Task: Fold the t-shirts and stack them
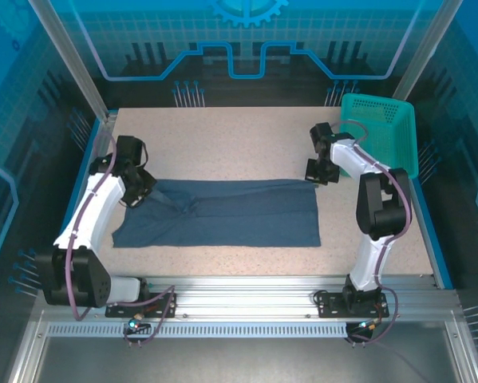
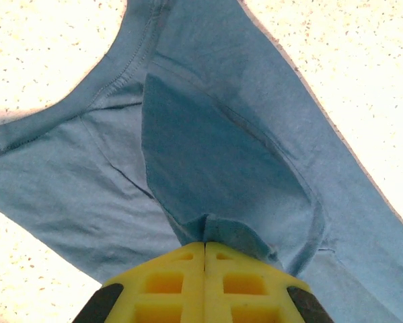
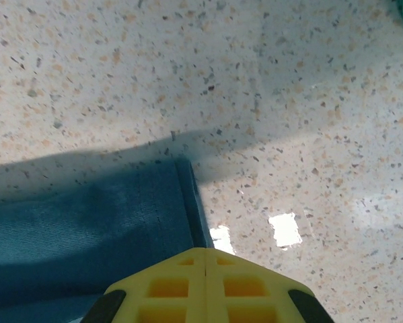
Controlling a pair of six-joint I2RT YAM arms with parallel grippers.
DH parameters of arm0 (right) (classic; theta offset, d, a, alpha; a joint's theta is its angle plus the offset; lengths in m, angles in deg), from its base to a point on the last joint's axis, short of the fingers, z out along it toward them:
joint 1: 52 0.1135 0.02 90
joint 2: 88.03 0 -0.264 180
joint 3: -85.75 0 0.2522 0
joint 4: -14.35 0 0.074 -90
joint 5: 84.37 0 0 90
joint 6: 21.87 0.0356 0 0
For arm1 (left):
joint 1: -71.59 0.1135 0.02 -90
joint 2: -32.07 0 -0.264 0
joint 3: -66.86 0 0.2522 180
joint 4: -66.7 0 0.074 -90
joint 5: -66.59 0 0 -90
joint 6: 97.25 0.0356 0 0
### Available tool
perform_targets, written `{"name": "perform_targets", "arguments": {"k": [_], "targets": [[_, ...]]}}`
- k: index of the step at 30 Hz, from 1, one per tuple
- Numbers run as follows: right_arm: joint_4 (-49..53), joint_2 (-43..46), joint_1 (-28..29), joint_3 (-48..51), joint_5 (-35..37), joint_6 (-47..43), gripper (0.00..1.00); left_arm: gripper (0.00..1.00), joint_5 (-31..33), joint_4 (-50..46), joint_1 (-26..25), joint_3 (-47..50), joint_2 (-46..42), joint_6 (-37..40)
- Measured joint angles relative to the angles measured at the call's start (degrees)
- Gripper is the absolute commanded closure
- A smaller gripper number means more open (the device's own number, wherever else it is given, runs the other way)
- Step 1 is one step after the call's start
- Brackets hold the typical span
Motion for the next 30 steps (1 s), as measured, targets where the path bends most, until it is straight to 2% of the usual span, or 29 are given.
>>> {"name": "perform_targets", "arguments": {"k": [14,21,30], "targets": [[-0.22,5.29,2.16,5.09,2.99,0.11,1.0,1.0,0.96,-4.2,-0.02,0.35,-5.4,-1.11],[-0.35,7.56,4.9,11.74,4.35,0.72,1.0,1.0,2.38,-4.15,-0.02,6.91,-6.78,-1.4],[-0.46,7.58,4.92,12.79,6.54,1.11,1.0,1.0,4.35,-4.33,-0.02,10.54,-7.87,-2.4]]}}
